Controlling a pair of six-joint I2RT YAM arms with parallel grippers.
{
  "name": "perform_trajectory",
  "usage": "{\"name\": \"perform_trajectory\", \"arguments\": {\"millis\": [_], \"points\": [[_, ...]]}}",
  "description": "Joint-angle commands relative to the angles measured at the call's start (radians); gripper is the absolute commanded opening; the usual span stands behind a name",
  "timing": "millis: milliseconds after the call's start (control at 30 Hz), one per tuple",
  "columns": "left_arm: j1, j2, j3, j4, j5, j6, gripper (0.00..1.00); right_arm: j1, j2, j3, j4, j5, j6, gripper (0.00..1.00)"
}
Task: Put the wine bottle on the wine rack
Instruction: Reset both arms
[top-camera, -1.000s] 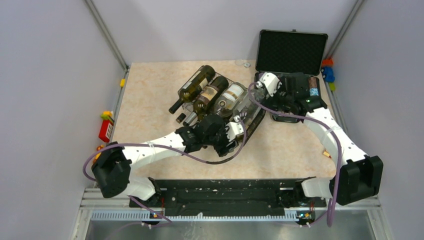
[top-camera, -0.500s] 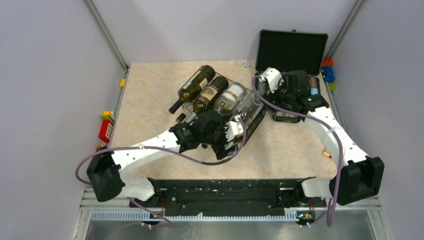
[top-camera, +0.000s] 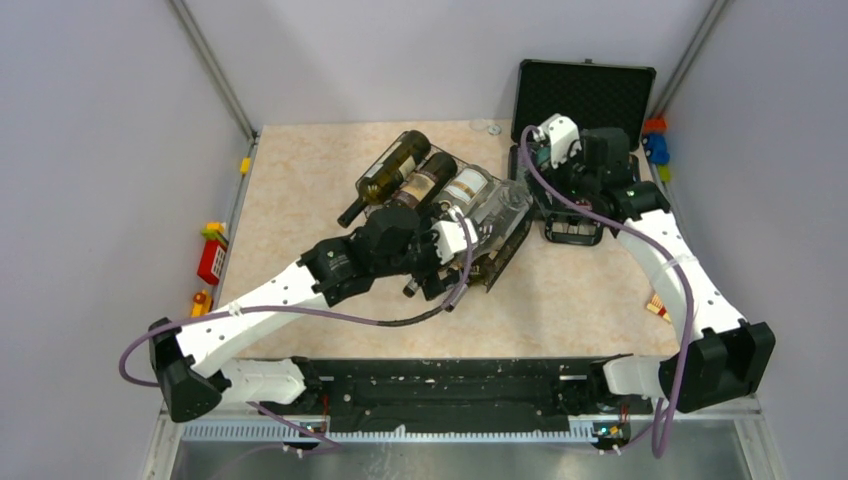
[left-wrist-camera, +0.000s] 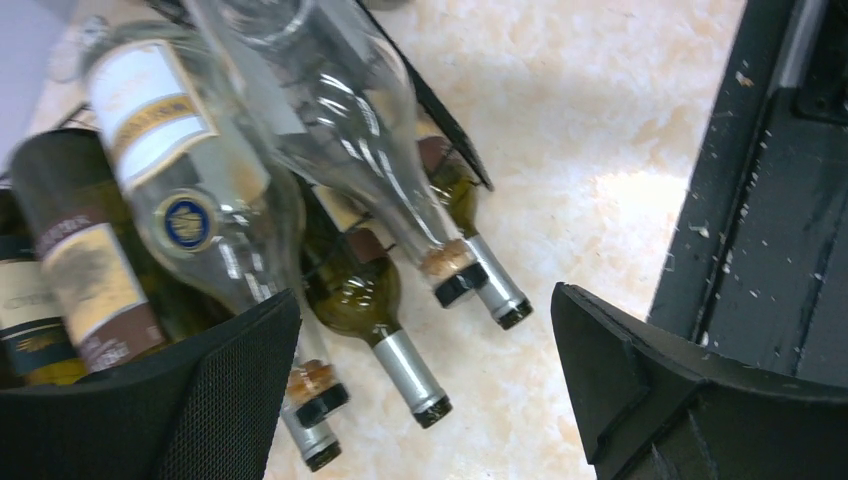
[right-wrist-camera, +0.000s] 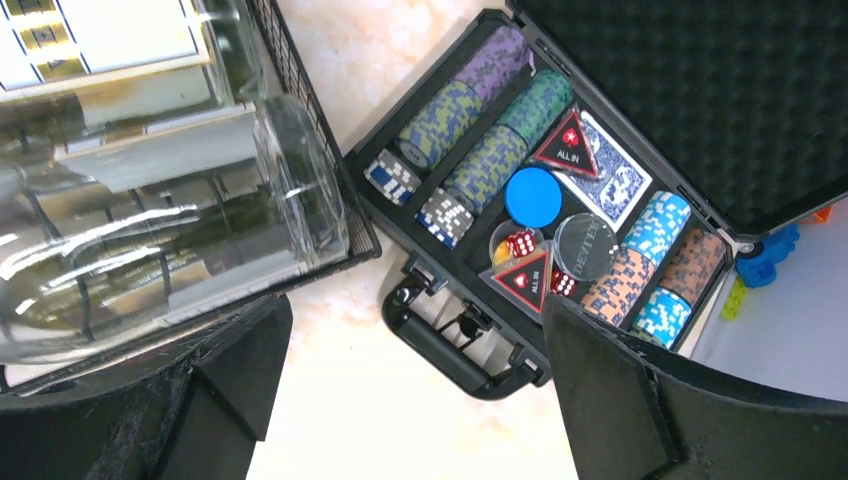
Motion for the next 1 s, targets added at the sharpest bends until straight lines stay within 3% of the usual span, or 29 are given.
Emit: {"name": "perform_trajectory", "arguments": {"millis": [0, 233, 667, 967], "points": [[0.028, -0.031, 0.073, 0.027, -0.083, -0.018, 0.99, -0.015, -0.029, 0.082, 0.027, 0.013, 0.101, 0.99], [0.152, -0.041, 0.132, 0.066, -0.116, -0.16, 0.99, -0.035, -0.025, 0.101, 0.041, 0.0, 0.184, 0.99], [0.535, -0.08, 0.159, 0.108, -0.175, -0.474, 0.99, -0.048, -0.051, 0.027, 0.099, 0.06, 0.33, 0.99], [0.731, -0.211, 0.041, 0.172, -0.307, -0.473, 0.99, -0.074, -0.126, -0.052, 0.127, 0.099, 0.392, 0.99]]}}
